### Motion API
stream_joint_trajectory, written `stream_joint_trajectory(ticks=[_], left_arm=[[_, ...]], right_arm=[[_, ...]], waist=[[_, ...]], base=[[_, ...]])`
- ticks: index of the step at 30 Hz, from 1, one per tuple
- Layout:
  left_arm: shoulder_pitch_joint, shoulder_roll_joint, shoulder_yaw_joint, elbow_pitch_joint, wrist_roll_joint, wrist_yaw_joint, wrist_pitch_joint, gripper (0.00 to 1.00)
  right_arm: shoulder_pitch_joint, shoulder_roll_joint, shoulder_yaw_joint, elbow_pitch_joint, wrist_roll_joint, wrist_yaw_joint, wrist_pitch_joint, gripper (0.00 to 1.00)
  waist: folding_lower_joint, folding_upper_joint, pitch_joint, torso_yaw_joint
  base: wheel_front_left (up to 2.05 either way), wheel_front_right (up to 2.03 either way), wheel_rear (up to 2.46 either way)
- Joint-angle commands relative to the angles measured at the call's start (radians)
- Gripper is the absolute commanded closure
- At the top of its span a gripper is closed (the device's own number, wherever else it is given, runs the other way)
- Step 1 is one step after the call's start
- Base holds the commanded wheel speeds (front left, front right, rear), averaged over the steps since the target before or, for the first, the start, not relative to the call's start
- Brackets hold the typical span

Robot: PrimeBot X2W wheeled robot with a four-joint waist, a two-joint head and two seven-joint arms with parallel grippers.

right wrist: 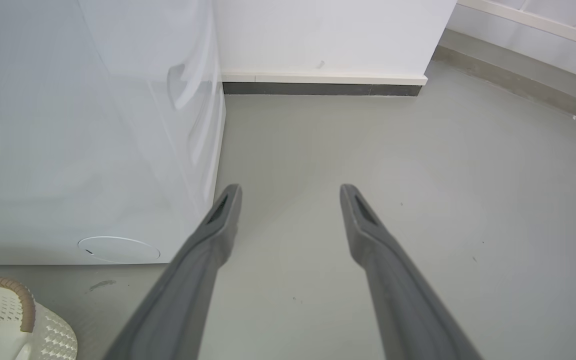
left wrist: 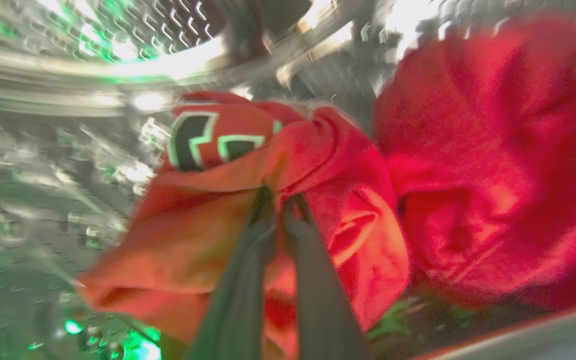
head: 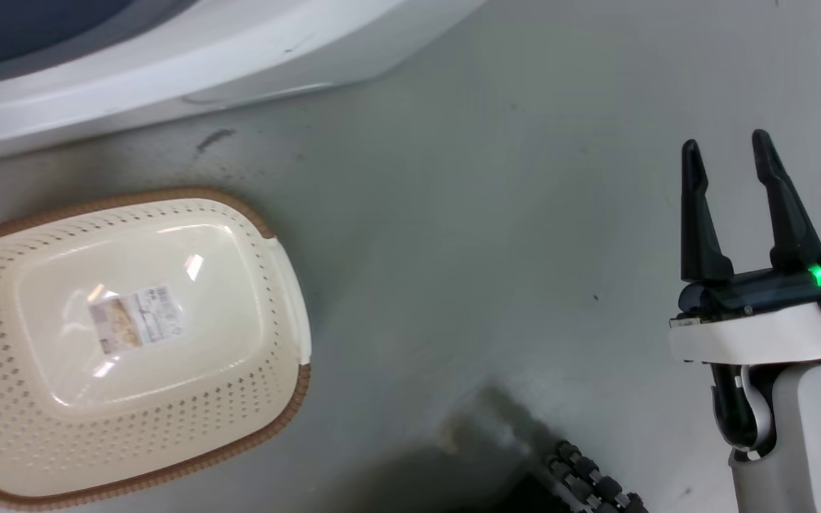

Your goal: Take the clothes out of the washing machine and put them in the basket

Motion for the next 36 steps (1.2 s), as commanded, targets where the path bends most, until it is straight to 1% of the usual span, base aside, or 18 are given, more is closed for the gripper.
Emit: stream_joint_trajectory(ticks=[1, 7, 12, 15, 19, 22, 25, 28, 33, 36], left_arm=[[0.027, -0.019, 0.008, 0.008, -0.014, 0.008, -0.046, 1.00], [0.139, -0.111, 0.035, 0.057, -0.061, 0.031, -0.264, 1.00], [0.241, -0.165, 0.044, 0.085, -0.086, 0.041, -0.424, 1.00], [0.307, -0.195, 0.047, 0.093, -0.099, 0.047, -0.501, 1.00], [0.399, -0.218, 0.051, 0.059, -0.095, 0.067, -0.550, 1.00], [0.471, -0.220, 0.082, -0.029, -0.099, 0.071, -0.557, 1.00], [0.574, -0.202, 0.126, -0.161, -0.080, 0.095, -0.558, 1.00], [0.674, -0.196, 0.167, -0.295, -0.060, 0.117, -0.557, 1.00], [0.847, -0.209, 0.215, -0.488, -0.029, 0.157, -0.558, 1.00], [0.938, -0.221, 0.226, -0.575, -0.013, 0.172, -0.557, 1.00]], right_arm=[[0.003, 0.000, -0.009, 0.003, -0.010, -0.001, -0.002, 0.00], [0.028, 0.000, -0.038, 0.018, -0.055, -0.001, -0.002, 0.00], [0.049, 0.000, -0.050, 0.027, -0.081, -0.001, -0.002, 0.00], [0.067, -0.001, -0.053, 0.032, -0.092, -0.001, -0.002, 0.00], [0.092, -0.001, -0.052, 0.042, -0.107, -0.001, -0.002, 0.00], [0.109, -0.001, -0.052, 0.046, -0.115, -0.001, -0.002, 0.00], [0.124, 0.000, -0.055, 0.046, -0.121, -0.001, -0.002, 0.00], [0.137, 0.000, -0.057, 0.051, -0.130, -0.001, -0.002, 0.00], [0.161, 0.000, -0.059, 0.061, -0.141, -0.001, -0.002, 0.00], [0.176, 0.000, -0.057, 0.067, -0.150, -0.001, -0.002, 0.00]], waist=[[0.0000, 0.0000, -0.062, 0.049], [0.0000, 0.0000, -0.166, 0.110], [0.0000, 0.0000, -0.255, 0.146], [0.0000, 0.0000, -0.310, 0.164], [0.0000, 0.0000, -0.376, 0.182], [0.0000, 0.0000, -0.414, 0.193], [0.0000, 0.0000, -0.450, 0.211], [0.0000, 0.0000, -0.481, 0.229], [0.0000, 0.0000, -0.539, 0.263], [0.0000, 0.0000, -0.568, 0.283]], base=[[0.00, 0.00, 0.00], [0.00, 0.00, 0.00], [0.00, 0.00, 0.00], [0.00, 0.00, 0.00], [0.00, 0.00, 0.00], [0.00, 0.00, 0.00], [0.00, 0.00, 0.00], [0.00, 0.00, 0.00], [0.00, 0.00, 0.00], [0.00, 0.00, 0.00]])
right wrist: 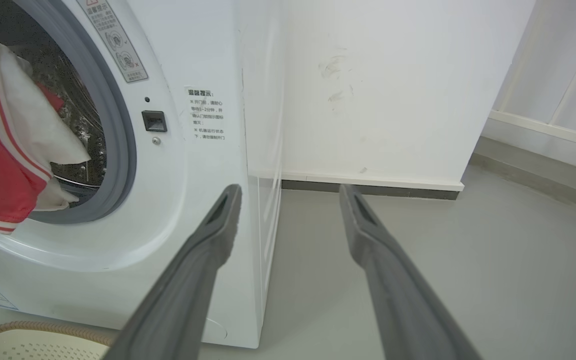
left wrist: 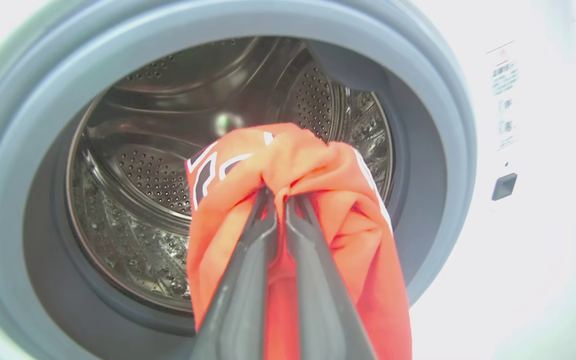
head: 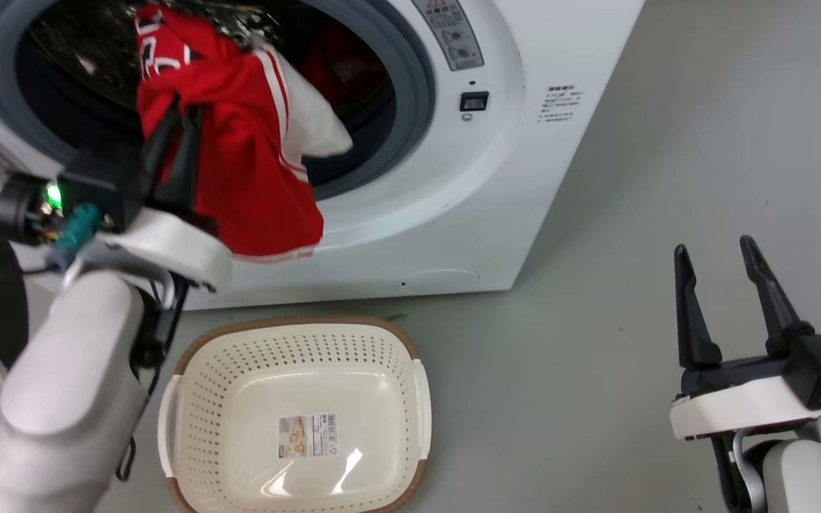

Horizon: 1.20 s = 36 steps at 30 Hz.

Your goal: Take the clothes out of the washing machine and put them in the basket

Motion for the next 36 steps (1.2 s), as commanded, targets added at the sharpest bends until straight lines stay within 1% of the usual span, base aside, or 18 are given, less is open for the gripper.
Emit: stream_joint_trajectory(ticks=[1, 6, 10, 14, 17, 18, 22, 26, 28, 31, 36], left_arm=[[0.051, -0.008, 0.004, -0.037, 0.009, 0.009, -0.005, 1.00], [0.187, -0.006, -0.001, -0.119, -0.002, 0.024, -0.004, 1.00], [0.294, 0.007, -0.008, -0.163, -0.023, 0.038, 0.001, 1.00], [0.362, 0.019, -0.020, -0.153, -0.039, 0.034, 0.006, 1.00], [0.375, 0.009, -0.020, -0.124, -0.050, 0.031, 0.005, 1.00], [0.378, 0.008, -0.026, -0.101, -0.048, 0.025, 0.005, 1.00], [0.358, -0.026, -0.033, 0.016, -0.060, -0.001, 0.001, 1.00], [0.313, -0.063, -0.047, 0.167, -0.061, -0.041, -0.002, 1.00], [0.293, -0.095, -0.020, 0.253, -0.103, -0.071, -0.003, 1.00], [0.243, -0.118, -0.021, 0.362, -0.087, -0.105, -0.005, 1.00], [0.165, -0.159, 0.006, 0.476, -0.047, -0.132, -0.006, 1.00]], right_arm=[[0.020, 0.000, 0.001, 0.005, -0.008, -0.001, -0.002, 0.00], [0.038, -0.001, -0.001, 0.010, -0.016, -0.001, -0.002, 0.00], [0.046, 0.000, -0.001, 0.004, -0.015, -0.001, -0.002, 0.00], [0.042, 0.000, 0.005, -0.001, -0.018, -0.001, -0.002, 0.00], [0.032, 0.000, 0.005, -0.002, -0.019, -0.001, -0.002, 0.00], [0.028, 0.000, 0.005, -0.004, -0.021, -0.001, -0.002, 0.00], [0.011, 0.000, 0.009, -0.012, -0.030, -0.001, -0.002, 0.00], [-0.010, 0.000, 0.010, -0.025, -0.042, -0.001, -0.002, 0.00], [-0.021, 0.000, 0.009, -0.031, -0.047, -0.001, -0.002, 0.00], [-0.040, 0.000, 0.007, -0.037, -0.057, -0.001, -0.002, 0.00], [-0.067, 0.000, -0.004, -0.066, -0.069, -0.001, -0.002, 0.00]], waist=[[0.0002, -0.0001, -0.037, 0.030], [0.0002, -0.0001, -0.072, 0.051], [0.0002, -0.0001, -0.073, 0.059], [0.0002, -0.0001, -0.048, 0.065], [0.0002, -0.0001, -0.028, 0.066], [0.0002, -0.0001, -0.014, 0.066], [0.0002, -0.0001, 0.045, 0.062], [0.0002, -0.0001, 0.113, 0.053], [0.0002, -0.0001, 0.151, 0.047], [0.0002, -0.0001, 0.201, 0.038], [0.0002, -0.0001, 0.298, 0.031]], base=[[0.00, 0.00, 0.00], [0.00, 0.00, 0.00], [0.00, 0.00, 0.00], [0.00, 0.00, 0.00], [0.00, 0.00, 0.00], [0.00, 0.00, 0.00], [0.00, 0.00, 0.00], [0.00, 0.00, 0.00], [0.00, 0.00, 0.00], [0.00, 0.00, 0.00], [0.00, 0.00, 0.00]])
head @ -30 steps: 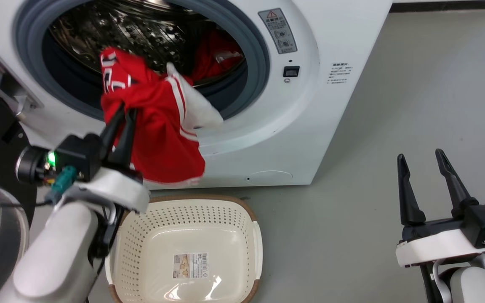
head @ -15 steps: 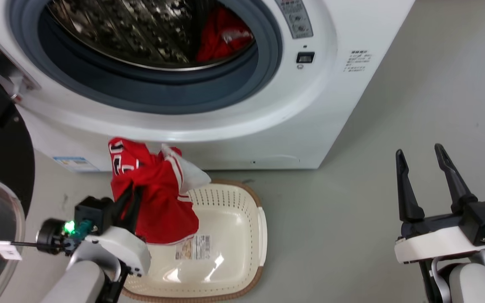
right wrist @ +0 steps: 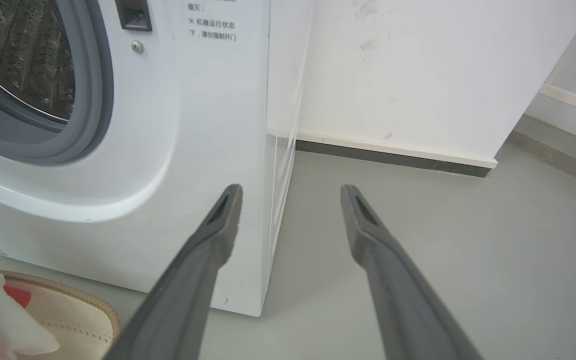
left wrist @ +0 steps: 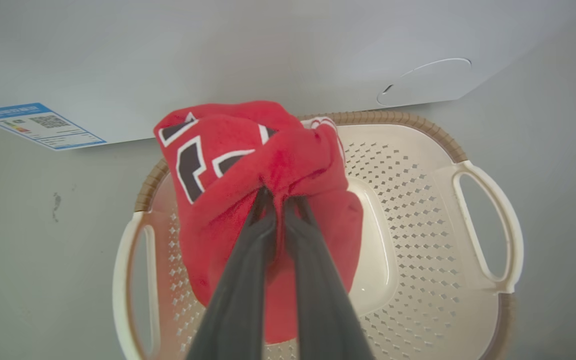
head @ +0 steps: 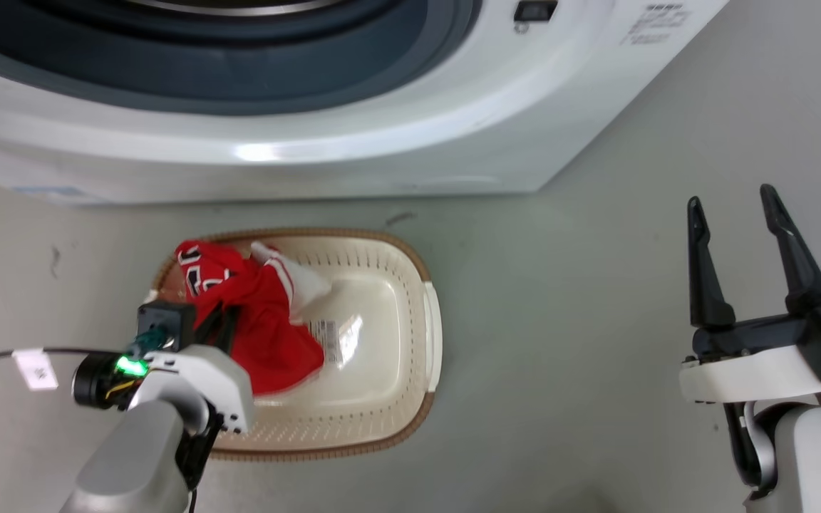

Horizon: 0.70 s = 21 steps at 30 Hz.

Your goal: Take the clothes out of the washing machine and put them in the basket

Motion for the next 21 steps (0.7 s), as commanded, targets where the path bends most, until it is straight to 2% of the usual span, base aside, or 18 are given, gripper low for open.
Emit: stream_joint_trajectory(ticks=[1, 12, 21], left_arm=[[-0.022, -0.011, 0.004, 0.013, 0.013, -0.005, -0.007, 1.00], [-0.195, -0.080, 0.022, 0.216, 0.071, -0.040, -0.005, 1.00], [-0.298, -0.105, 0.046, 0.344, 0.073, -0.035, -0.005, 1.00]], right_arm=[[-0.014, 0.000, -0.005, -0.008, -0.006, -0.001, -0.002, 0.00], [-0.055, 0.000, -0.027, -0.055, -0.006, -0.001, -0.002, 0.00], [-0.068, 0.000, -0.030, -0.093, -0.019, -0.001, -0.002, 0.00]], waist=[[-0.0001, 0.0000, 0.067, -0.007], [-0.0001, 0.0000, 0.260, -0.001], [-0.0001, 0.0000, 0.352, -0.007]], base=[[0.00, 0.00, 0.00], [0.00, 0.00, 0.00], [0.00, 0.00, 0.00]])
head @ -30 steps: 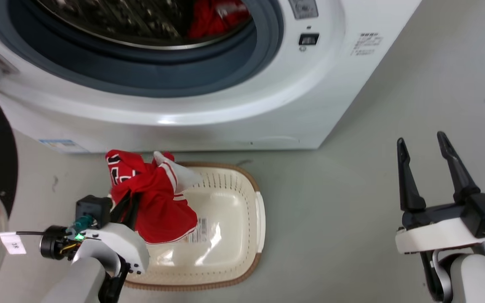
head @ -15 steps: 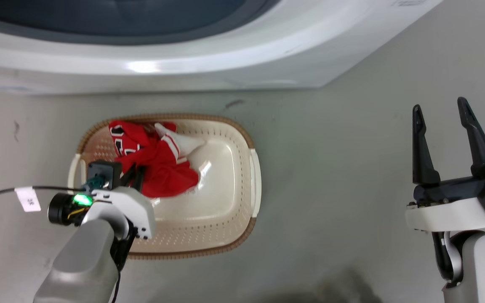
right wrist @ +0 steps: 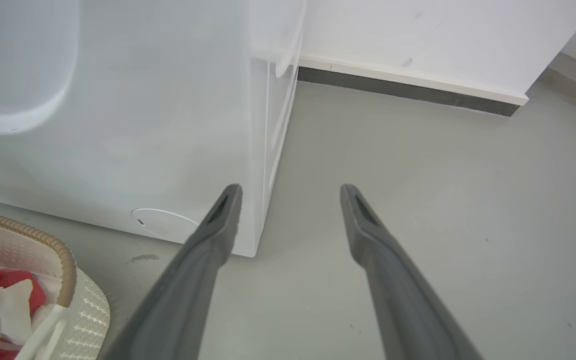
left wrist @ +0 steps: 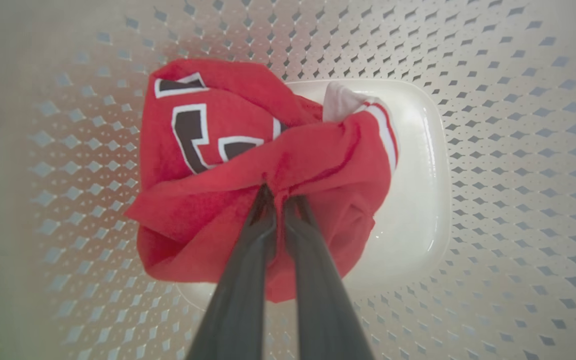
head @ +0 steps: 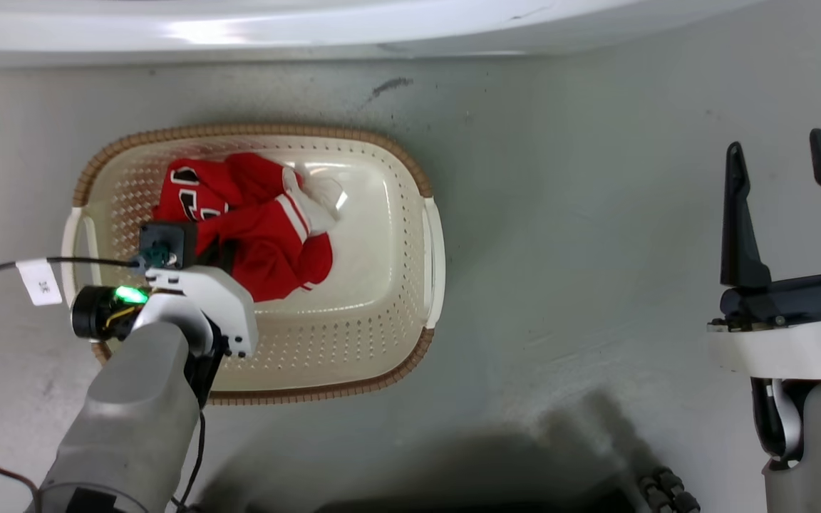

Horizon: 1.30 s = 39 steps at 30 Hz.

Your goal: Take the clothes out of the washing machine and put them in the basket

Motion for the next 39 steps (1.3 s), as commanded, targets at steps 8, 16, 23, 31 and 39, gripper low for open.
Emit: stream_joint_trajectory(ticks=[8, 16, 23, 31, 39], left_arm=[[-0.050, -0.016, 0.015, 0.040, 0.006, 0.006, -0.003, 1.00], [0.007, -0.008, 0.050, -0.012, 0.015, 0.018, -0.003, 0.00], [0.131, 0.009, 0.101, -0.150, 0.049, 0.004, -0.003, 0.00], [0.260, -0.009, 0.167, -0.314, 0.113, -0.006, -0.003, 0.00], [0.358, -0.023, 0.228, -0.432, 0.168, -0.017, -0.003, 0.00]], right_arm=[[-0.012, 0.000, -0.006, -0.024, -0.007, -0.001, -0.002, 0.00], [-0.020, 0.000, -0.001, 0.036, 0.013, -0.001, -0.002, 0.00], [0.014, 0.000, -0.011, 0.094, 0.027, -0.001, -0.002, 0.00], [0.045, 0.000, -0.002, 0.139, 0.038, -0.001, -0.002, 0.00], [0.070, 0.000, 0.007, 0.166, 0.052, -0.001, -0.002, 0.00]], waist=[[-0.0002, 0.0000, 0.051, 0.000], [-0.0002, 0.0000, -0.031, -0.005], [-0.0002, 0.0000, -0.170, -0.002], [-0.0002, 0.0000, -0.309, 0.012], [-0.0002, 0.0000, -0.398, 0.007]], base=[[0.00, 0.00, 0.00], [0.00, 0.00, 0.00], [0.00, 0.00, 0.00], [0.00, 0.00, 0.00], [0.00, 0.00, 0.00]])
